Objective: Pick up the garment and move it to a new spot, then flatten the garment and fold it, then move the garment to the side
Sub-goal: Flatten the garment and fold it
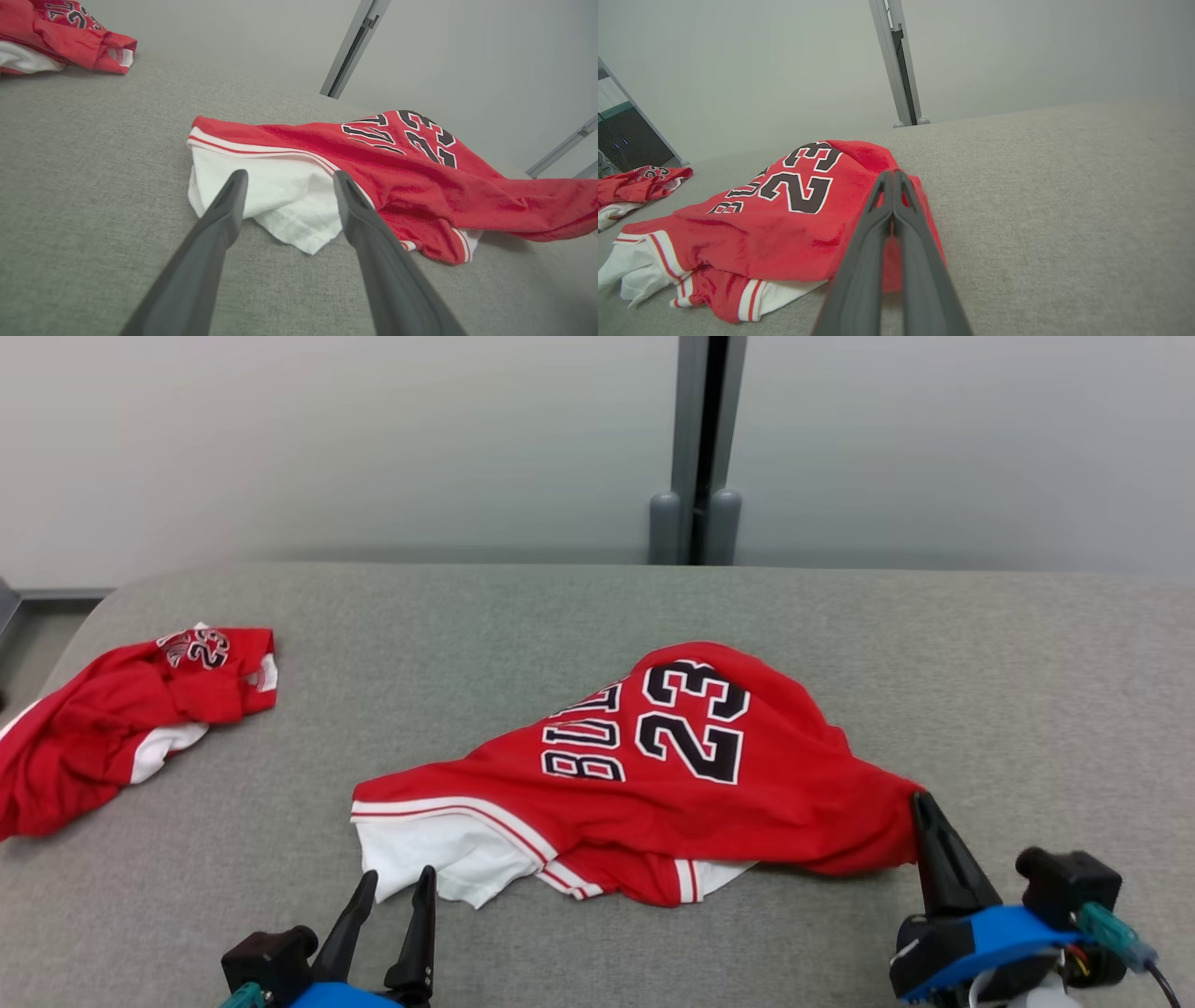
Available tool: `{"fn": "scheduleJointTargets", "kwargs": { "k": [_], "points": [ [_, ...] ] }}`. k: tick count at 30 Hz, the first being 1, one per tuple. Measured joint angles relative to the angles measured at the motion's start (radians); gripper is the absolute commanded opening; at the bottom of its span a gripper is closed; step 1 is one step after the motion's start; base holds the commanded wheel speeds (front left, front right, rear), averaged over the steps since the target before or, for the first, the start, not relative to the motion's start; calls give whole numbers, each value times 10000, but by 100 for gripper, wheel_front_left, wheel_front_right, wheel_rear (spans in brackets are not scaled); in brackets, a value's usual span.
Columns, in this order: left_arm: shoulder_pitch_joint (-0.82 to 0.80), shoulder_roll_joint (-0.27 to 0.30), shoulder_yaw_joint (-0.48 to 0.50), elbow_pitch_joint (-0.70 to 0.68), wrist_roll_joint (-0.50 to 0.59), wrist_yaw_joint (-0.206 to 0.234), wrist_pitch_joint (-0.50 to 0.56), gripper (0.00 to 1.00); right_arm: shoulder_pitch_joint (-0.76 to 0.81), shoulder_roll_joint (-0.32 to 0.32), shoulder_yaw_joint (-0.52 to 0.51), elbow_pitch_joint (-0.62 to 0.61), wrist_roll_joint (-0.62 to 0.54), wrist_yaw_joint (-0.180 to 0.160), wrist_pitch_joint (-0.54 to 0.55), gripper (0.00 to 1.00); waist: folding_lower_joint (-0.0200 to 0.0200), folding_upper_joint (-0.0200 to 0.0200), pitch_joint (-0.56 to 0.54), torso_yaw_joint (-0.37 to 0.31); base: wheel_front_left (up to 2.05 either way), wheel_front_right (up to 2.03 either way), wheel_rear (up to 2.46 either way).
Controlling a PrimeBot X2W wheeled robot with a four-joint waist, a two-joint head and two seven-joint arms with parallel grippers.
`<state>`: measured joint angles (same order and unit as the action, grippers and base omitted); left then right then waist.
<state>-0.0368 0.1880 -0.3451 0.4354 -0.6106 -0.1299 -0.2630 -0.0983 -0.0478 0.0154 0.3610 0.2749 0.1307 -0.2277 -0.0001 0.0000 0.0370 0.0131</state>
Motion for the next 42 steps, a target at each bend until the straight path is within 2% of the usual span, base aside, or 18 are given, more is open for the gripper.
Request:
{"fn": "scheduleJointTargets", "kwargs": {
  "k": [4, 7, 8, 9, 10, 14, 18, 25, 32, 42],
  "points": [
    [-156, 123, -230, -6, -142, 0, 0, 100, -680, 2, -184, 811, -514, 0, -86, 0, 0, 0, 224, 237, 0, 0, 0],
    [-341, 280, -366, 2, -261, 0, 2, 100, -1404, 0, -681, 2057, -1131, 0, -215, 1, 1, 0, 463, 537, 0, 0, 0],
    [-349, 295, -397, 12, -301, 0, 0, 100, -1519, 0, -828, 2334, -1365, 0, -244, 11, 1, 0, 492, 599, 0, 0, 0],
    [-350, 299, -437, 29, -320, 0, 2, 100, -1626, 2, -1049, 2600, -1546, 0, -270, 42, 2, 0, 508, 647, 0, 0, 0],
    [-350, 307, -433, 56, -324, 0, 2, 100, -1708, 2, -1223, 2840, -1634, 0, -290, 100, 2, 0, 498, 678, 0, 0, 0],
    [-303, 305, -205, 161, -303, 0, 2, 100, -1731, 0, -1783, 3231, -1964, 0, -322, 100, 2, 0, 298, 624, 0, 0, 0],
    [-110, 199, 314, 234, -10, 0, 0, 100, -1252, -10, -1818, 2477, -1908, 0, -349, 100, 2, 0, 58, 434, 0, 0, 0],
    [347, -232, 1381, 314, 894, 0, 2, 100, 218, -8, -1264, 1223, -1680, 0, -351, 100, 1, 0, -322, -10, 0, 0, 0],
    [762, -548, 1616, 334, 1379, 0, 0, 100, 1076, -6, -800, 1179, -1373, 0, -351, 100, 0, 0, -619, -147, 0, 0, 0],
    [939, -744, 1737, 364, 1547, 0, 2, 100, 1151, -6, -474, 1310, -1239, 0, -351, 100, 0, 1, -692, -131, 0, 0, 0]
  ]
}}
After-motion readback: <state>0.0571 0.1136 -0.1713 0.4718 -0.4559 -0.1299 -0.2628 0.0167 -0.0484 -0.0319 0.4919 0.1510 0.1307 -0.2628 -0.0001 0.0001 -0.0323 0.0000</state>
